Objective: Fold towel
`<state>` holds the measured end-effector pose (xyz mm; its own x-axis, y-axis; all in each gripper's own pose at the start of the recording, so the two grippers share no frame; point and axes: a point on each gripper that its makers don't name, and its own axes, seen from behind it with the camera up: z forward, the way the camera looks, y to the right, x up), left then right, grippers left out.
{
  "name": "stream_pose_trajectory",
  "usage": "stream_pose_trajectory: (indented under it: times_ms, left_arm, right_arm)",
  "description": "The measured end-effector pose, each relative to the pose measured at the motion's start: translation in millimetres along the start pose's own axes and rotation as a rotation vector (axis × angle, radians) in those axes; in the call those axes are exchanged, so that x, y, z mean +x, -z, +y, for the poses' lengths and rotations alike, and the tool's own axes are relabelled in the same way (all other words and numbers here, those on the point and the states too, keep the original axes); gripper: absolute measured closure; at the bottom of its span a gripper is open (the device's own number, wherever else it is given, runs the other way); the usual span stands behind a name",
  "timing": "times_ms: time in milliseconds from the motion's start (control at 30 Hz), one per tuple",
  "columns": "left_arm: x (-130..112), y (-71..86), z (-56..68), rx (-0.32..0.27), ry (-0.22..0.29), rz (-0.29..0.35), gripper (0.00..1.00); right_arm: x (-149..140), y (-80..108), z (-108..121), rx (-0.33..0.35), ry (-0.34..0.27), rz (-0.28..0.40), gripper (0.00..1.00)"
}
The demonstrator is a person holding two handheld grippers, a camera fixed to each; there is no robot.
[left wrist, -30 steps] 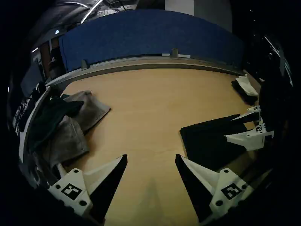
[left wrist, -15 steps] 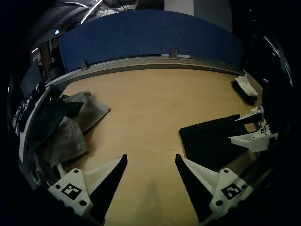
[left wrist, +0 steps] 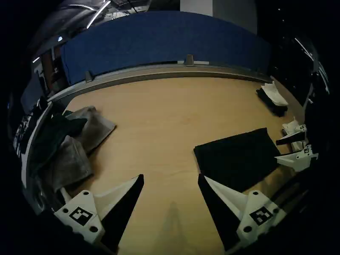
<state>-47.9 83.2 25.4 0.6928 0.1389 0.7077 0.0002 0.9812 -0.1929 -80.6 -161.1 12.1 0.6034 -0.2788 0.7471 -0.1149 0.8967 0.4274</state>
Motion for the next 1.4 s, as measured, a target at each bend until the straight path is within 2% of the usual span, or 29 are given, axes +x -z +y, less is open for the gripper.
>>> stream_pose_trajectory:
  times_ms: [267,833,967,1100,1400]
  left_arm:
    - [3.3,0.9,5.2,-0.005,-0.008,0.001,0.05]
    - [8.0,1.6,7.4,-0.007,-0.01,0.009,0.06]
    - [8.5,1.5,6.7,-0.006,-0.011,0.009,0.05]
    - [9.5,2.4,6.7,-0.006,-0.012,0.01,0.05]
    - [9.8,3.2,6.6,-0.003,-0.014,0.011,0.05]
  right_arm:
    - [-25.4,9.3,25.8,-0.034,-0.018,-0.02,0.0]
    - [-57.7,7.2,41.2,-0.067,-0.014,-0.068,0.01]
    - [-62.7,5.9,42.5,-0.07,-0.01,-0.081,0.12]
    - [-64.7,6.3,43.3,-0.073,-0.007,-0.087,0.3]
    - [-71.8,6.7,42.5,-0.057,-0.019,-0.105,0.58]
